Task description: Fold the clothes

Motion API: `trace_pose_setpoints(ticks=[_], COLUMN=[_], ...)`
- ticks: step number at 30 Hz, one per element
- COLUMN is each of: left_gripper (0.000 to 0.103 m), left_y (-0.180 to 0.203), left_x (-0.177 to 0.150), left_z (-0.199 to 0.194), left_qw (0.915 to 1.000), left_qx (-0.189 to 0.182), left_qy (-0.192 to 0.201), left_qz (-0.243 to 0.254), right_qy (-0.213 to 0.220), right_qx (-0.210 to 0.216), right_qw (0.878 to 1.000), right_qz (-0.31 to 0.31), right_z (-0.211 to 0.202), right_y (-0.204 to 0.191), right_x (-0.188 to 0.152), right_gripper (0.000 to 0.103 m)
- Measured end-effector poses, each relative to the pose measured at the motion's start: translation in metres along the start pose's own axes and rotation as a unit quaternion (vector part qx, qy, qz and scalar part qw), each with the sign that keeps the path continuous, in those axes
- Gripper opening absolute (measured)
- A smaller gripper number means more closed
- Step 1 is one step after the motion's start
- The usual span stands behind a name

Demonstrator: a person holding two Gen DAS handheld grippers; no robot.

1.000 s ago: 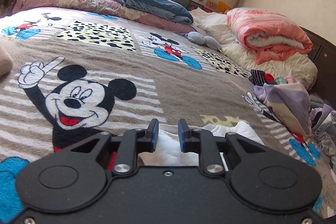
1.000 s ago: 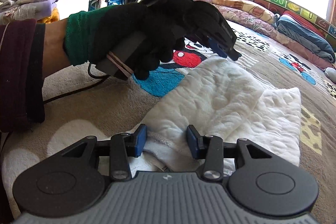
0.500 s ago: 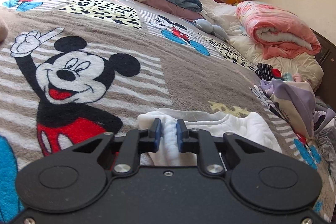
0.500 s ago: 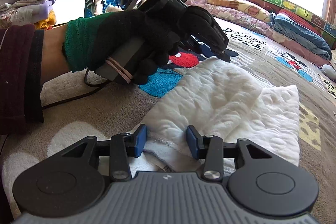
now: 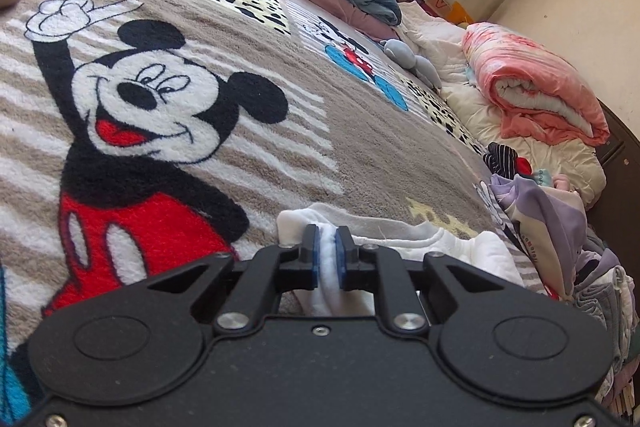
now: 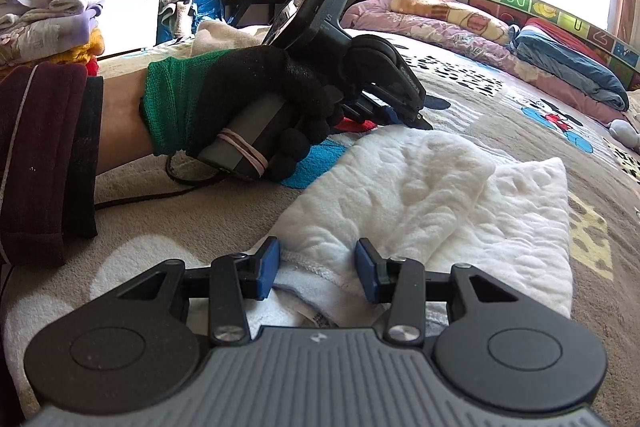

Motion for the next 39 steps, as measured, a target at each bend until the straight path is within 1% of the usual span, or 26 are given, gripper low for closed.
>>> trace_pose_setpoints(ticks=[2, 3, 4, 5, 6, 7, 8, 9, 12, 13, 15, 18, 21, 23, 24, 26, 28, 30, 32, 33, 35, 36, 39], left_gripper=[0.015, 0.025, 0.031, 0.042, 0.048, 0.050, 0.054, 0.061, 0.066, 0.067, 0.067, 0.068, 0.071, 0.072, 0.073, 0.072, 0.069, 0.062, 0.062, 0.062, 0.062, 0.062, 0.062], left_y=[0.004, 0.006, 0.005, 0.005, 0.003, 0.001, 0.000, -0.001, 0.000, 0.002, 0.012, 0.021, 0.017, 0.018, 0.016, 0.009, 0.004, 0.000, -0.005, -0.007, -0.010, -0.009, -0.009], left_x=[0.005, 0.007, 0.011, 0.015, 0.017, 0.017, 0.017, 0.015, 0.008, 0.005, -0.005, -0.017, -0.025, -0.026, -0.027, -0.025, -0.020, -0.017, -0.012, -0.011, -0.010, -0.010, -0.010], left_z=[-0.009, -0.013, -0.021, -0.030, -0.036, -0.042, -0.047, -0.049, -0.051, -0.049, -0.040, -0.025, -0.012, -0.009, -0.008, -0.010, -0.017, -0.024, -0.032, -0.033, -0.033, -0.033, -0.032], left_qw=[0.9999, 0.9998, 0.9995, 0.9991, 0.9987, 0.9986, 0.9986, 0.9988, 0.9995, 0.9997, 0.9998, 0.9953, 0.9902, 0.9870, 0.9878, 0.9921, 0.9962, 0.9995, 0.9996, 0.9990, 0.9978, 0.9978, 0.9975], left_qx=[0.003, 0.005, 0.009, 0.012, 0.012, 0.012, 0.013, 0.012, -0.004, -0.008, -0.008, 0.031, 0.071, 0.084, 0.084, 0.070, 0.052, 0.021, -0.007, -0.015, -0.023, -0.023, -0.024], left_qy=[0.012, 0.018, 0.030, 0.040, 0.047, 0.047, 0.047, 0.043, 0.026, 0.017, -0.005, -0.026, -0.027, -0.024, -0.021, -0.016, -0.009, -0.001, 0.011, 0.012, 0.009, 0.008, 0.004], left_qz=[0.003, 0.004, -0.001, -0.007, -0.014, -0.017, -0.020, -0.020, -0.020, -0.016, 0.017, 0.088, 0.117, 0.134, 0.130, 0.103, 0.069, 0.022, -0.026, -0.041, -0.061, -0.062, -0.067], right_qy=[-0.004, -0.006, -0.009, -0.012, -0.015, -0.016, -0.017, -0.018, -0.019, -0.020, -0.020, -0.019, -0.016, -0.013, -0.011, -0.010, -0.010, -0.010, -0.010, -0.010, -0.009, -0.007, 0.001], right_qx=[-0.002, -0.003, -0.004, -0.005, -0.006, -0.006, -0.005, -0.005, -0.004, -0.005, -0.004, -0.003, -0.002, -0.002, -0.002, -0.002, -0.006, -0.012, -0.018, -0.018, -0.017, -0.012, -0.006], right_qw=[1.000, 1.000, 1.000, 1.000, 1.000, 1.000, 1.000, 1.000, 1.000, 1.000, 1.000, 1.000, 1.000, 1.000, 1.000, 1.000, 1.000, 1.000, 1.000, 1.000, 1.000, 1.000, 0.999], right_qz=[-0.002, -0.002, -0.001, 0.000, -0.002, -0.003, -0.002, -0.002, -0.001, 0.000, 0.001, 0.006, 0.008, 0.011, 0.013, 0.014, 0.008, -0.003, -0.011, -0.012, -0.015, -0.018, -0.035], right_z=[0.000, 0.001, 0.001, 0.001, 0.002, 0.002, 0.002, 0.002, 0.003, 0.003, 0.003, 0.003, 0.003, 0.003, 0.003, 0.003, 0.002, 0.000, -0.002, -0.004, -0.010, -0.016, -0.035], right_y=[0.000, 0.000, 0.000, -0.001, -0.001, -0.002, -0.001, -0.001, -0.001, -0.001, -0.001, 0.000, 0.000, 0.000, 0.001, 0.002, 0.000, -0.003, -0.005, -0.005, -0.005, -0.006, -0.007], right_x=[0.001, 0.001, 0.002, 0.001, 0.001, 0.001, 0.001, 0.001, 0.001, 0.001, 0.001, 0.000, 0.000, -0.001, -0.001, -0.002, -0.002, -0.001, 0.001, 0.002, 0.005, 0.008, 0.019], right_gripper=[0.043, 0.043, 0.043, 0.043, 0.043, 0.043, 0.043, 0.043, 0.043, 0.043, 0.043, 0.044, 0.043, 0.044, 0.044, 0.044, 0.043, 0.043, 0.044, 0.046, 0.049, 0.051, 0.052])
Point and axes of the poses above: each gripper's, at about its wrist camera, not at the fingertips, and z roughly the way its jaws point, y to its right, x to its top, the point moved 8 cm from there along z, roughly the way its jaws point, and after that the axes turned 7 degrees about z, right-handed, at the moved point
